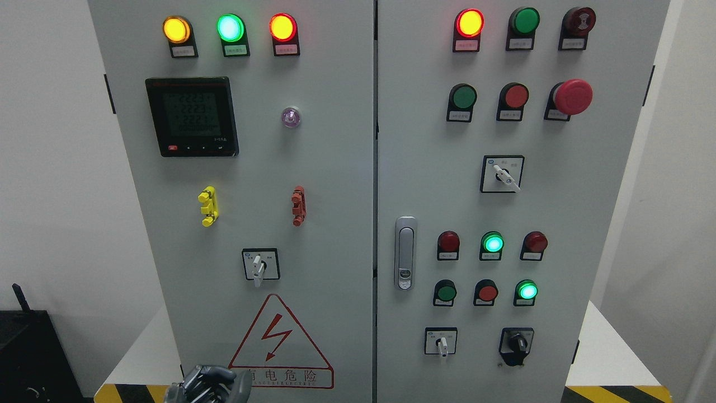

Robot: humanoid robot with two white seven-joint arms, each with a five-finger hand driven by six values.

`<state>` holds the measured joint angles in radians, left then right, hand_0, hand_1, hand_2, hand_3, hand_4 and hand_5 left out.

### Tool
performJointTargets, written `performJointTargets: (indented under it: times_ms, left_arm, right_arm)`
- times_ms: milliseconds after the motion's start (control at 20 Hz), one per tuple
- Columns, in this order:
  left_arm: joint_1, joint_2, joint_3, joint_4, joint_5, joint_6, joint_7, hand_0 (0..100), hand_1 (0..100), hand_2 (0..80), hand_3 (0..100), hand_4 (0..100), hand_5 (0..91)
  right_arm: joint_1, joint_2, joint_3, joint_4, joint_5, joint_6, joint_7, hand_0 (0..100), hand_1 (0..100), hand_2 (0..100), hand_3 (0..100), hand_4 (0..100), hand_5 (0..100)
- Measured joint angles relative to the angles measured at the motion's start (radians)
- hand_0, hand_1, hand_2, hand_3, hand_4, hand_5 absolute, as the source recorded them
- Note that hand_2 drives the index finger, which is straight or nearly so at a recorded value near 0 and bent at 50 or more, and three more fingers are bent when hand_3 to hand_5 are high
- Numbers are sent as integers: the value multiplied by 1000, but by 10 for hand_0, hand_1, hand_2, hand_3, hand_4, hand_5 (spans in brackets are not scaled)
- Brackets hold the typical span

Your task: Turn on light switch 1

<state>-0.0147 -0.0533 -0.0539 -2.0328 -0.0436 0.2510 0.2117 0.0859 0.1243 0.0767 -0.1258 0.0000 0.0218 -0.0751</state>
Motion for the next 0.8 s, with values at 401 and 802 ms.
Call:
performJointTargets:
  times_ms: [401, 802]
  left_arm:
    - [-87, -29, -30, 1, -39, 118, 41, 0, 634, 574, 739, 835, 812]
    - [-161, -45, -41, 6, -51, 185, 79, 0, 652, 572, 744, 840, 824]
  right_arm:
    - [0, 0, 0, 0, 0, 0, 0, 0, 0, 0, 0, 0, 0]
    - [0, 0, 0, 0, 0, 0, 0, 0, 0, 0, 0, 0, 0]
